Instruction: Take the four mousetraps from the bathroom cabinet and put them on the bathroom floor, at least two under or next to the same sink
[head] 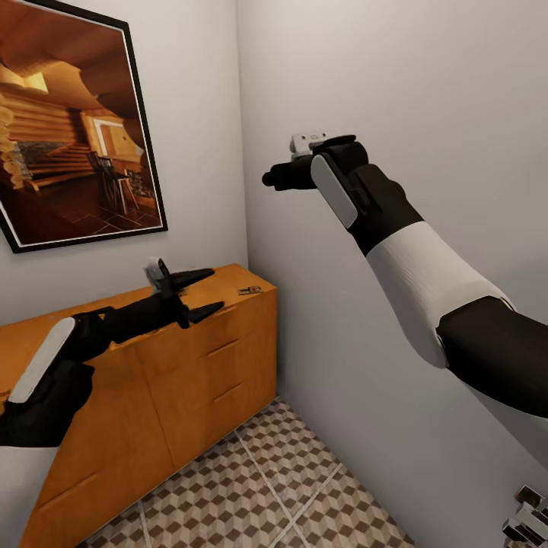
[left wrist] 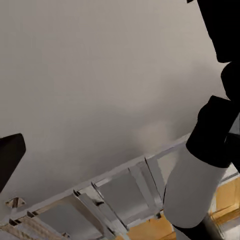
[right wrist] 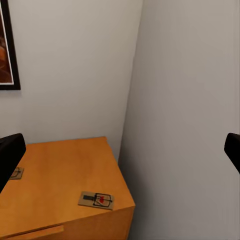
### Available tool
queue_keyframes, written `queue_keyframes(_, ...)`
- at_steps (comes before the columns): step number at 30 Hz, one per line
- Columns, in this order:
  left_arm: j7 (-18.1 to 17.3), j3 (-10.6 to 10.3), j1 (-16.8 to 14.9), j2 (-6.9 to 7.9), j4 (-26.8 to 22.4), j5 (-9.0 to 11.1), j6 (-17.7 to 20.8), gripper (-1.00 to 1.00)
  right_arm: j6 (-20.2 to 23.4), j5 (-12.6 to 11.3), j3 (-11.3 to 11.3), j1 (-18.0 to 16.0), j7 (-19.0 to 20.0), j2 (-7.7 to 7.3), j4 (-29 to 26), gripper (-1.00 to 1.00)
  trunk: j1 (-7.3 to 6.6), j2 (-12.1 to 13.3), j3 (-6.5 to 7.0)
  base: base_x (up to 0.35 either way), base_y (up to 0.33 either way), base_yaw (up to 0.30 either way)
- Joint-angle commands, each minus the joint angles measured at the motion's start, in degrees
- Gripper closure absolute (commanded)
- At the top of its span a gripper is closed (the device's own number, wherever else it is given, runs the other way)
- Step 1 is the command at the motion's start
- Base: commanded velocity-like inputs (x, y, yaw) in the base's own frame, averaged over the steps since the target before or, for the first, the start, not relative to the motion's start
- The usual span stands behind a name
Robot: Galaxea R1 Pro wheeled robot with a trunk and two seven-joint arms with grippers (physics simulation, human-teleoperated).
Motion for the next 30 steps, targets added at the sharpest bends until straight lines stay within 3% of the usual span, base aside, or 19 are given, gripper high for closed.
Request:
queue_keyframes(1,1.4,0.6,-1.3,-0.05,0.0,0.5,0.0,-1.00,0.1,-0.5,0.2,-0.1,-0.6,0.00,0.0,-1.00,0.00,0.0,-0.07,0.000,0.000,0.000)
queue_keyframes(2,3.3,2.7,-3.4,0.05,0.0,0.6,0.1,-1.00,0.1,-0.4,0.2,-0.1,-0.7,0.02,0.0,-1.00,0.00,0.0,-0.07,0.000,0.000,0.000)
queue_keyframes(5,5.1,4.9,-4.8,0.16,0.0,0.6,0.1,-1.00,0.1,-0.4,0.2,-0.1,-0.7,0.03,0.0,-1.00,0.00,0.0,-0.07,0.000,0.000,0.000)
queue_keyframes(7,9.3,8.2,-6.6,0.24,0.0,0.6,0.1,-1.00,0.1,-0.4,0.2,-0.1,-0.7,0.04,0.2,-1.00,0.00,0.0,-0.07,0.000,0.000,0.000)
queue_keyframes(10,12.2,9.4,-8.0,0.30,0.0,0.6,0.1,-1.00,0.1,-0.4,0.2,-0.1,-0.7,0.08,0.2,-1.00,0.00,0.0,-0.07,0.000,0.000,0.000)
queue_keyframes(12,15.2,10.0,-9.5,0.36,0.0,0.6,0.2,-1.00,0.2,-0.5,0.2,-0.1,-0.7,0.11,0.3,-1.00,0.00,0.0,-0.07,0.000,0.000,0.000)
queue_keyframes(13,19.7,10.3,-10.6,0.41,0.0,0.6,0.2,-1.00,0.2,-0.6,0.2,-0.1,-0.8,0.12,0.3,-1.00,0.00,0.0,-0.07,0.000,0.000,0.000)
queue_keyframes(16,23.4,10.3,-11.0,0.43,0.0,0.6,0.2,-1.00,0.2,-0.7,0.2,-0.1,-0.8,0.12,0.4,-1.00,0.00,0.0,-0.07,0.000,0.000,0.000)
queue_keyframes(21,32.7,10.3,-11.8,0.33,-0.1,0.6,0.3,-1.00,0.2,-0.6,0.2,0.0,-1.3,0.10,1.5,-1.00,0.00,0.0,-0.07,0.000,0.000,0.000)
queue_keyframes(22,38.1,10.1,-13.5,0.15,-0.1,0.7,0.4,-1.00,0.2,-0.6,0.2,0.0,-2.5,0.01,2.8,-1.00,0.00,0.0,-0.07,0.000,0.000,0.000)
queue_keyframes(24,40.6,10.0,-15.2,0.02,-0.2,0.8,0.6,-1.00,0.1,-0.6,0.1,0.0,-4.1,-0.02,3.5,-1.00,0.00,0.0,-0.07,0.000,0.000,0.000)
queue_keyframes(30,42.3,9.5,-20.2,-0.19,-0.2,1.2,0.9,-1.00,-0.3,-0.7,0.1,0.0,-8.4,0.03,5.2,-1.00,0.00,0.0,-0.07,0.000,0.000,0.000)
